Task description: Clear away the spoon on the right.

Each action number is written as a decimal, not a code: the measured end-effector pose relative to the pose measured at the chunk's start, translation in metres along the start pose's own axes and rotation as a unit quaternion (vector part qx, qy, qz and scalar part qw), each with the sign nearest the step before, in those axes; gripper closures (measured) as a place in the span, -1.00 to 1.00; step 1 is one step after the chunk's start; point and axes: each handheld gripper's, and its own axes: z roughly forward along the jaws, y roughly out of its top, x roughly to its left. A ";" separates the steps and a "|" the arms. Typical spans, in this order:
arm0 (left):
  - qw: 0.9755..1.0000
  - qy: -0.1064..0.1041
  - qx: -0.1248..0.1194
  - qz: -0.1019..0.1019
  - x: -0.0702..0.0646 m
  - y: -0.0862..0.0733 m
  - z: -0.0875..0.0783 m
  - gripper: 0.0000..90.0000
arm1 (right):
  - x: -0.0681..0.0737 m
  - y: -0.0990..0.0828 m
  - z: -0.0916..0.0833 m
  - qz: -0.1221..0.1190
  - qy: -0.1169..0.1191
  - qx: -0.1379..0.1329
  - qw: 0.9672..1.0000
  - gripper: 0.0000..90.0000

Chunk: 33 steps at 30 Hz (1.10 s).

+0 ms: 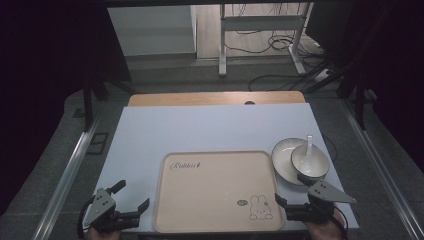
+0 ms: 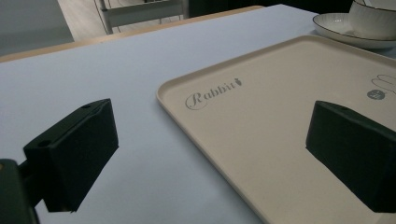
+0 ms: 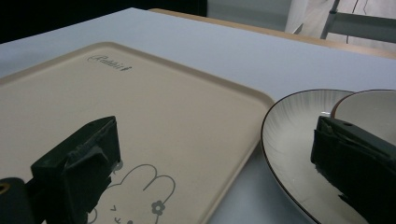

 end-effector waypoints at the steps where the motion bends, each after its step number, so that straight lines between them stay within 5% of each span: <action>1: 1.000 0.000 0.000 -0.001 0.000 0.000 0.000 -0.95 | 0.000 0.000 0.000 0.002 0.001 0.001 1.000 -0.98; 20: 1.000 -0.001 -0.001 -0.003 0.001 0.000 0.000 -0.95 | 0.001 0.003 0.002 -0.015 0.001 0.022 1.000 -0.96; 33: 1.000 -0.002 -0.002 -0.007 0.001 0.000 0.000 -0.95 | -0.008 0.010 -0.003 -0.008 -0.019 0.029 0.999 -0.97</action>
